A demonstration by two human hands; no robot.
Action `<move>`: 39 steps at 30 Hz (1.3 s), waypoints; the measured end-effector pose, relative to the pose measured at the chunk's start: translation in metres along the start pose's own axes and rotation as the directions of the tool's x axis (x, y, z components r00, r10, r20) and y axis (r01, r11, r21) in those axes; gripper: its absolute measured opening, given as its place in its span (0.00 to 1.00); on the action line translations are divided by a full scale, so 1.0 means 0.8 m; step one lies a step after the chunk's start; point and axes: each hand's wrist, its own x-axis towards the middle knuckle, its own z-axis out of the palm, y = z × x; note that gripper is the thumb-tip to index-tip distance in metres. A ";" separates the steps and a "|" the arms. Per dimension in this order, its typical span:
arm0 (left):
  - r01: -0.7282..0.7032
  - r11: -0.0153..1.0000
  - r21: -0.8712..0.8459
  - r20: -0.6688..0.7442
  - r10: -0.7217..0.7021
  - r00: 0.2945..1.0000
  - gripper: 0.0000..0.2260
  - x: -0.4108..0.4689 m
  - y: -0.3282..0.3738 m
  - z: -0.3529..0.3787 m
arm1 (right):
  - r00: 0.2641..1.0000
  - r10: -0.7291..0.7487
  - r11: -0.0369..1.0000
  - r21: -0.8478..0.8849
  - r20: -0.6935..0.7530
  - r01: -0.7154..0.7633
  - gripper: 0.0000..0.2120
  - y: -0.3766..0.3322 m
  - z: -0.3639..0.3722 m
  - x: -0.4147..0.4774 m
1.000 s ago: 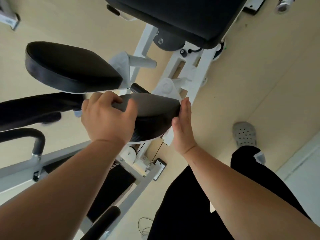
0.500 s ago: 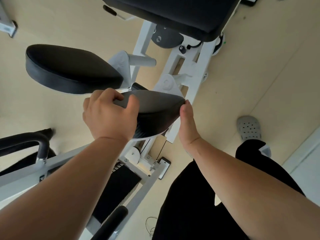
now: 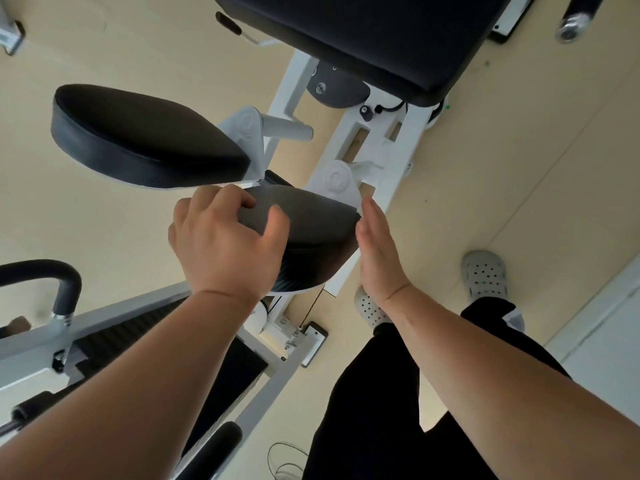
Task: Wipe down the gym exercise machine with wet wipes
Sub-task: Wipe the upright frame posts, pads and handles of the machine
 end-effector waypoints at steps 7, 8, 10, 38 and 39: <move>-0.253 0.959 0.131 0.065 0.246 0.967 0.19 0.007 -0.018 -0.011 | 0.958 -0.107 0.941 -0.284 0.268 0.184 0.26 -0.039 -0.002 -0.013; -0.289 0.949 0.131 0.070 0.282 0.957 0.19 0.010 -0.021 -0.013 | 0.955 -0.116 0.912 -0.352 0.274 0.212 0.25 -0.038 -0.009 -0.005; -0.365 0.921 0.133 0.074 0.358 0.931 0.19 0.017 -0.029 -0.013 | 0.966 -0.104 0.858 -0.470 0.238 0.209 0.22 -0.033 -0.025 0.023; -0.412 0.895 0.169 0.087 0.403 0.911 0.18 0.025 -0.039 -0.010 | 0.794 0.134 -0.485 -0.660 0.593 0.574 0.49 0.003 -0.028 0.224; -0.416 0.893 0.171 0.091 0.406 0.909 0.18 0.025 -0.039 -0.011 | 0.784 0.161 -0.475 -0.649 0.599 0.594 0.50 0.004 -0.028 0.219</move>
